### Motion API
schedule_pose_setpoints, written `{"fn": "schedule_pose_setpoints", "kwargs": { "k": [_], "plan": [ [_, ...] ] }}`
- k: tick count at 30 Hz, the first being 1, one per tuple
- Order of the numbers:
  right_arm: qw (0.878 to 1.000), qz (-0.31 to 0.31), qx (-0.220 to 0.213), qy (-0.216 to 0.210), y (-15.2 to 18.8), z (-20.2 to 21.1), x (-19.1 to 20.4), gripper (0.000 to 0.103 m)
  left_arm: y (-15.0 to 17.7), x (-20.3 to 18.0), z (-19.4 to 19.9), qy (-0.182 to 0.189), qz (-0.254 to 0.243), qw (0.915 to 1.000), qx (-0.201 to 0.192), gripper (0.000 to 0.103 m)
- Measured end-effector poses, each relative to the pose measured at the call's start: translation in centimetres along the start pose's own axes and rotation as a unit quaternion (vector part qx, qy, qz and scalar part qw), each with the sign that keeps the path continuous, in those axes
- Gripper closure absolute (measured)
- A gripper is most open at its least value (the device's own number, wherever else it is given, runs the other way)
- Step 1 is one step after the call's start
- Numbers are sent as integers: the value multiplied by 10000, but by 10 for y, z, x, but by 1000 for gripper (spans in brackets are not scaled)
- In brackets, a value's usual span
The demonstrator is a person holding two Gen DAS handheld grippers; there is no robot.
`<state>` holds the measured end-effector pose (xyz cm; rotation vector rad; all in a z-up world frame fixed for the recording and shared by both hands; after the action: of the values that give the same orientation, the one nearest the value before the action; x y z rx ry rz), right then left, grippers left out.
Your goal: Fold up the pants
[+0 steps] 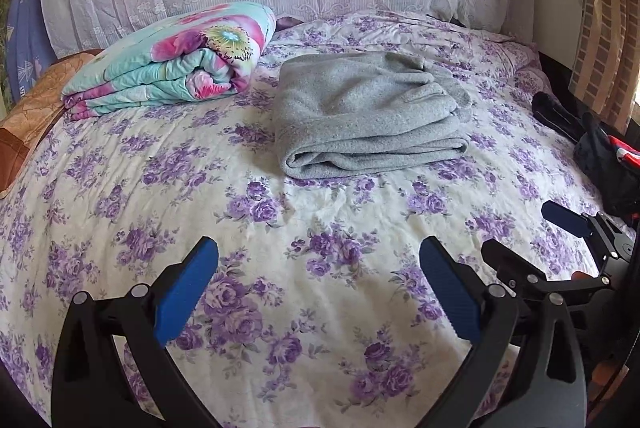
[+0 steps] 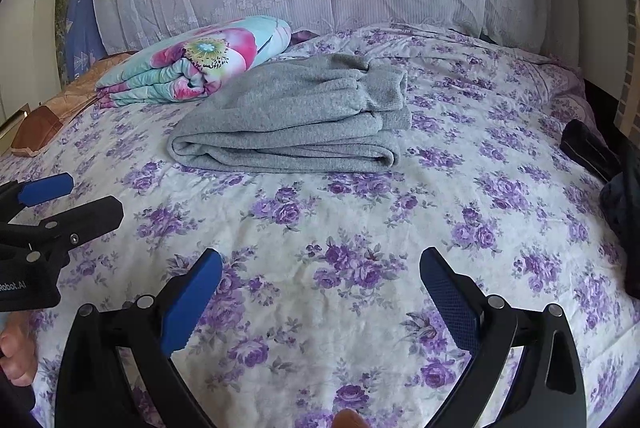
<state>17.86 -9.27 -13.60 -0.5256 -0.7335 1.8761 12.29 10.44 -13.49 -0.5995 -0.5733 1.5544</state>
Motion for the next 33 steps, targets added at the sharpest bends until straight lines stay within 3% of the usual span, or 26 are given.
{"fn": "schedule_pose_setpoints", "kwargs": {
  "k": [33],
  "plan": [
    [10000,56,-30,3,0,1,3,3,1,-1,-5,-81,-123,9999,83,4]
  ]
}}
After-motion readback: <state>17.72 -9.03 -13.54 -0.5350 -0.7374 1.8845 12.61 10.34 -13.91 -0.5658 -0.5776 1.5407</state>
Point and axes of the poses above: each gripper's, at about its wrist camera, not at the fingertips, and z roughly against the way its jaws point, x to its left, y to its underside, the point moved 9 cm from there along -z, roughly the way its jaws point, and after that the axes turned 8 degrees about x, right-handed, at the moved point
